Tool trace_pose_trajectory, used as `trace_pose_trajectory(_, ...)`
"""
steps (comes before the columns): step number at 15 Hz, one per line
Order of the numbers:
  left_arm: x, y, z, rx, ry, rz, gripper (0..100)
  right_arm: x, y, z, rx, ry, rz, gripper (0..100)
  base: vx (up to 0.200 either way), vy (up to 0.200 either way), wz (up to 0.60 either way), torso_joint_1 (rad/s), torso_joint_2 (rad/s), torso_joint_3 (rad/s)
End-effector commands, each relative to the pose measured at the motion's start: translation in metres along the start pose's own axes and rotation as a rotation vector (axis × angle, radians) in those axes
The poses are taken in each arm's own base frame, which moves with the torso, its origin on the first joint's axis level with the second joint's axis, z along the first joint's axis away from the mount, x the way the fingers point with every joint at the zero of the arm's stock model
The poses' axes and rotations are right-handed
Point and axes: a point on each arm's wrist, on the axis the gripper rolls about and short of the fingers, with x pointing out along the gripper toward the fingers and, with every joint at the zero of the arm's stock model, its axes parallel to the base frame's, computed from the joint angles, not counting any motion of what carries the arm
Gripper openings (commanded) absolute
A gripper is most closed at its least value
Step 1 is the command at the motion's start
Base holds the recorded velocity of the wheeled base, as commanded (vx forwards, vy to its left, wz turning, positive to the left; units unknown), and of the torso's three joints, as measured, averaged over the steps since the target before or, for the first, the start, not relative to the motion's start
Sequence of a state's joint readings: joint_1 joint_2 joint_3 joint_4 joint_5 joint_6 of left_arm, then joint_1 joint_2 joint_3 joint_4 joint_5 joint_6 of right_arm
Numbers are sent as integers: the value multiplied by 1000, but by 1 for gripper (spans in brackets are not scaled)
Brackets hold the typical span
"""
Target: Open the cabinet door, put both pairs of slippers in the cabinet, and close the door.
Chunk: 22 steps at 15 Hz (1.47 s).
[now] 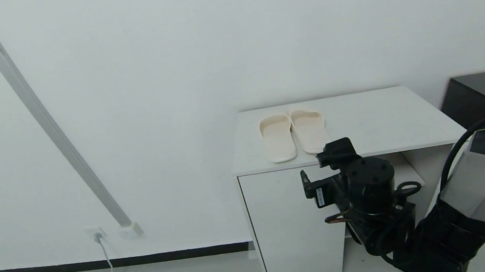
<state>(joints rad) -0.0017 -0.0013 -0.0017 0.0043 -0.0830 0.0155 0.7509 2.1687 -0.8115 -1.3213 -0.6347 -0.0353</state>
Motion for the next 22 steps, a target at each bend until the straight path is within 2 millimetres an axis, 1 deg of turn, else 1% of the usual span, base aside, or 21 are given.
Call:
trace_pose_trajectory(1, 0, 0, 0, 0, 2, 0, 0, 2, 1, 0, -6, -5, 9, 100, 0, 0, 0, 36, -71, -51)
trace_pose_trajectory(2, 0, 0, 0, 0, 2, 0, 0, 8, -2, 5, -1, -21, -1, 100, 0, 0, 0, 0, 0, 0)
trace_pose_trajectory(3, 0, 0, 0, 0, 2, 0, 0, 15, 0, 12, 3, -25, -8, 100, 0, 0, 0, 0, 0, 0)
trace_pose_trajectory(6, 0, 0, 0, 0, 2, 0, 0, 36, 13, 39, 42, 50, -10, 100, 0, 0, 0, 0, 0, 0)
trace_pose_trajectory(9, 0, 0, 0, 0, 2, 0, 0, 47, 22, 66, 81, 105, -10, 100, 0, 0, 0, 0, 0, 0)
trace_pose_trajectory(11, 0, 0, 0, 0, 2, 0, 0, 51, 27, 77, 97, 114, -7, 100, 0, 0, 0, 0, 0, 0)
trace_pose_trajectory(13, 0, 0, 0, 0, 2, 0, 0, 51, 32, 73, 109, 128, -2, 100, 0, 0, 0, 0, 0, 0)
trace_pose_trajectory(14, 0, 0, 0, 1, 2, 0, 0, 52, 33, 68, 107, 137, -7, 100, 0, 0, 0, 0, 0, 0)
trace_pose_trajectory(16, 0, 0, 0, 0, 2, 0, 0, 53, 33, 66, 109, 140, -8, 100, 0, 0, 0, 0, 0, 0)
trace_pose_trajectory(22, 0, 0, 0, 0, 2, 0, 0, 59, 35, 52, 112, 163, -19, 100, 0, 0, 0, 0, 0, 0)
